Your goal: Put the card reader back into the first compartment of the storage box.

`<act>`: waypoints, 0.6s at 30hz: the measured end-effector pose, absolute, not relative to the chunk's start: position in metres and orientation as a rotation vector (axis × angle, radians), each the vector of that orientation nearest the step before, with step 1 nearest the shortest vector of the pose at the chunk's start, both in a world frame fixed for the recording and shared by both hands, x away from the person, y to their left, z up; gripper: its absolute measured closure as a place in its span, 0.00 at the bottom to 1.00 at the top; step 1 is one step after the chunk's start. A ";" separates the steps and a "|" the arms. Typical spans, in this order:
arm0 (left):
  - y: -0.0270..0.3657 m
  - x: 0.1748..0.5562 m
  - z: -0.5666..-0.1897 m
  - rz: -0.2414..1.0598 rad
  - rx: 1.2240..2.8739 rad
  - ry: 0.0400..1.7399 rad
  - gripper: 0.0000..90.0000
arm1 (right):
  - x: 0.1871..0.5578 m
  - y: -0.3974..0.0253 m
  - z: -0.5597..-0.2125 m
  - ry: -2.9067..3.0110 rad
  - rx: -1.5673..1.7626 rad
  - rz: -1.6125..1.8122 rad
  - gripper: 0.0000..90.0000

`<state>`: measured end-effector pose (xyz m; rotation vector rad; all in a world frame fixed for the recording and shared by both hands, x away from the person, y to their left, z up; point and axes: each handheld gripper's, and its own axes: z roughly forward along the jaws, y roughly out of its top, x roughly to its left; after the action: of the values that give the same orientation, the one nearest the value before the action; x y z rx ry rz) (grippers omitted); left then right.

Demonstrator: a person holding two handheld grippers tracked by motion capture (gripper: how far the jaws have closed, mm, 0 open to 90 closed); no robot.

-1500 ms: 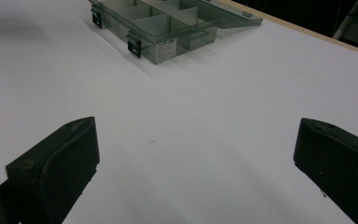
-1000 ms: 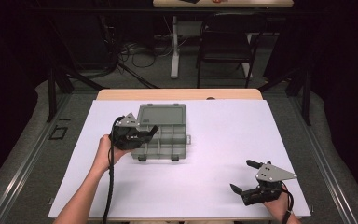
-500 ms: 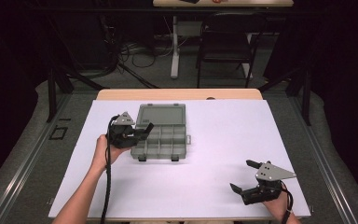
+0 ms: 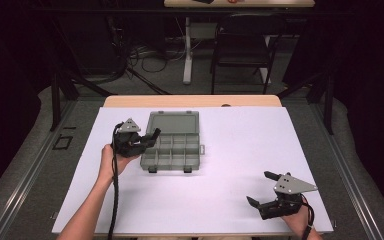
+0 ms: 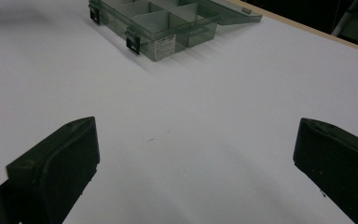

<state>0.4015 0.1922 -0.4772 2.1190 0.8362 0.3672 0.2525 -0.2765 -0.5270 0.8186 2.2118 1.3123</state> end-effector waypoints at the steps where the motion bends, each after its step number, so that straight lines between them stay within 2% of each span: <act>1: 0.192 0.402 -0.477 0.367 2.119 0.836 0.82 | 0.252 -0.277 -0.527 2.211 0.817 1.311 0.00; 18: 0.197 0.408 -0.485 0.396 2.091 0.914 0.82 | 0.252 -0.276 -0.528 2.216 0.824 1.307 0.00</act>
<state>0.4082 0.1971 -0.4848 2.0911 0.9135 0.3964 0.2523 -0.2762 -0.5278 0.8238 2.2155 1.3067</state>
